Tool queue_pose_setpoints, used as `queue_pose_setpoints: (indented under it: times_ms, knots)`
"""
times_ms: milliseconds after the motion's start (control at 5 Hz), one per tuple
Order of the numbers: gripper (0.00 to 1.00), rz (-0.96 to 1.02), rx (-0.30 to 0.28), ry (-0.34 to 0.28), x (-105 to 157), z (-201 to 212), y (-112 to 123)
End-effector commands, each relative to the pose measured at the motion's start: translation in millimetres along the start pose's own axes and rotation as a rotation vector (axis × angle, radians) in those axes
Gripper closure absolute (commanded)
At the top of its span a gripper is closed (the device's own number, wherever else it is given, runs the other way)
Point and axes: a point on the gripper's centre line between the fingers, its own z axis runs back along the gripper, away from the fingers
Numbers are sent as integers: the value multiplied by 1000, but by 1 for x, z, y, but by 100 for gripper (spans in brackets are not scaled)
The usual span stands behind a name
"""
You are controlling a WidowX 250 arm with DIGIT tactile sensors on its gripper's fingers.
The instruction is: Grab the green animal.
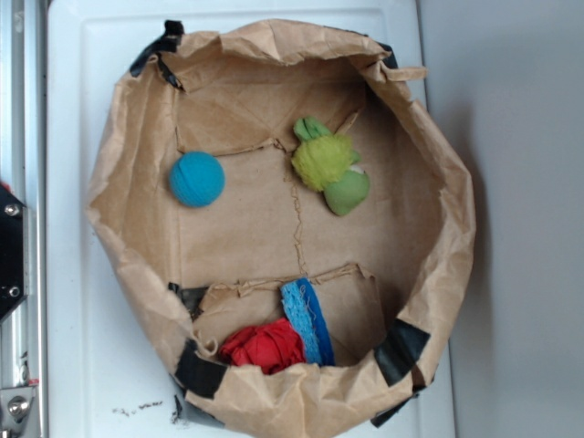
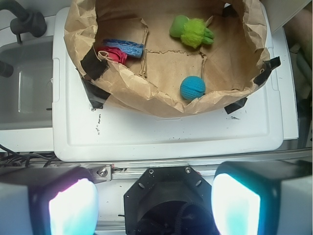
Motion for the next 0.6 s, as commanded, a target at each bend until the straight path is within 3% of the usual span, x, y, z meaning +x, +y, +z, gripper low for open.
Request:
queue_pose_setpoints:
  times_ms: [0, 200, 400]
  knots:
    - [0, 0, 0, 0, 0, 0, 0]
    - [0, 11, -4, -32, 46, -12, 11]
    - [0, 11, -4, -32, 46, -12, 11]
